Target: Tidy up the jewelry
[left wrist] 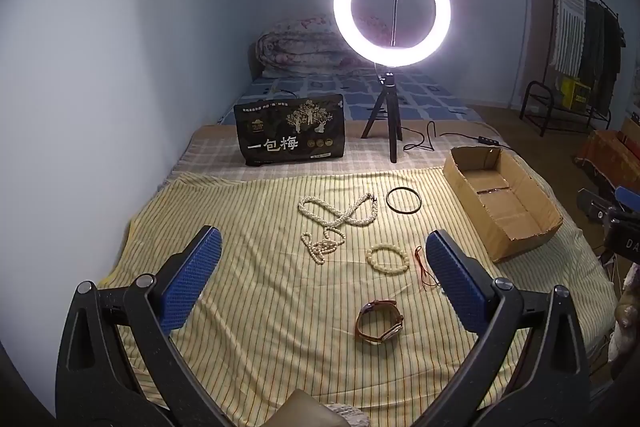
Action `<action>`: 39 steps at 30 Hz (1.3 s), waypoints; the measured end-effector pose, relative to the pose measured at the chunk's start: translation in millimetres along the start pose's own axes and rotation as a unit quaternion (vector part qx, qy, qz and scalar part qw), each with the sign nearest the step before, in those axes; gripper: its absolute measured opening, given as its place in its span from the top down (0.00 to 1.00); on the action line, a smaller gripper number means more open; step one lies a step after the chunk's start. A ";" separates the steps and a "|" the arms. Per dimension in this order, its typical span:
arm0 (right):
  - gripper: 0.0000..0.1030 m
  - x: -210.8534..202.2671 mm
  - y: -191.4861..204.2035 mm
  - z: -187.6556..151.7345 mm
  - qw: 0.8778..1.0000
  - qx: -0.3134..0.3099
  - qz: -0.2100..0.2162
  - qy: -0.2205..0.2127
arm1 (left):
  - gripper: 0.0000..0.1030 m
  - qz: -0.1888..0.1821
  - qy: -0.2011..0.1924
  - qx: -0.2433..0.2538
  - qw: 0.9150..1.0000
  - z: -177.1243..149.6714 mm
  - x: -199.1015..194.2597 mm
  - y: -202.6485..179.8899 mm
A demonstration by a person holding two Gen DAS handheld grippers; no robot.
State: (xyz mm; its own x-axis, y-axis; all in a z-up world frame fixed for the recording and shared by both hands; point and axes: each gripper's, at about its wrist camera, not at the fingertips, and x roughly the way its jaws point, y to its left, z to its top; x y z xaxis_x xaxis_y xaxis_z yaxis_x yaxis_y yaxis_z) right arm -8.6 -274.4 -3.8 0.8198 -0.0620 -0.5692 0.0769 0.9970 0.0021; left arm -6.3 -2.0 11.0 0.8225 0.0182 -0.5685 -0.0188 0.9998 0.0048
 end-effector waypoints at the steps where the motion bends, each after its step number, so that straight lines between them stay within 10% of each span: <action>1: 0.00 0.2 -0.2 -0.1 1.000 0.000 0.000 0.000 | 0.00 0.000 -0.001 -0.001 1.000 0.9 0.0 0.0; 39: 0.00 6.1 -0.9 -2.4 1.000 0.001 0.002 0.014 | 0.00 0.002 -0.007 -0.013 1.000 -1.6 -0.4 4.3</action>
State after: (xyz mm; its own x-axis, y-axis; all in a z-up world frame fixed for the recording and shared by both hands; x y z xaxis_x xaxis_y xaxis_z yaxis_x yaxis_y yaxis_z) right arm -5.1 -275.6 -9.3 0.8040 -0.0568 -0.5920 0.0745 0.9972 0.0056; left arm -7.7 2.2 9.9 0.8308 0.0217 -0.5562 -0.0360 0.9992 -0.0148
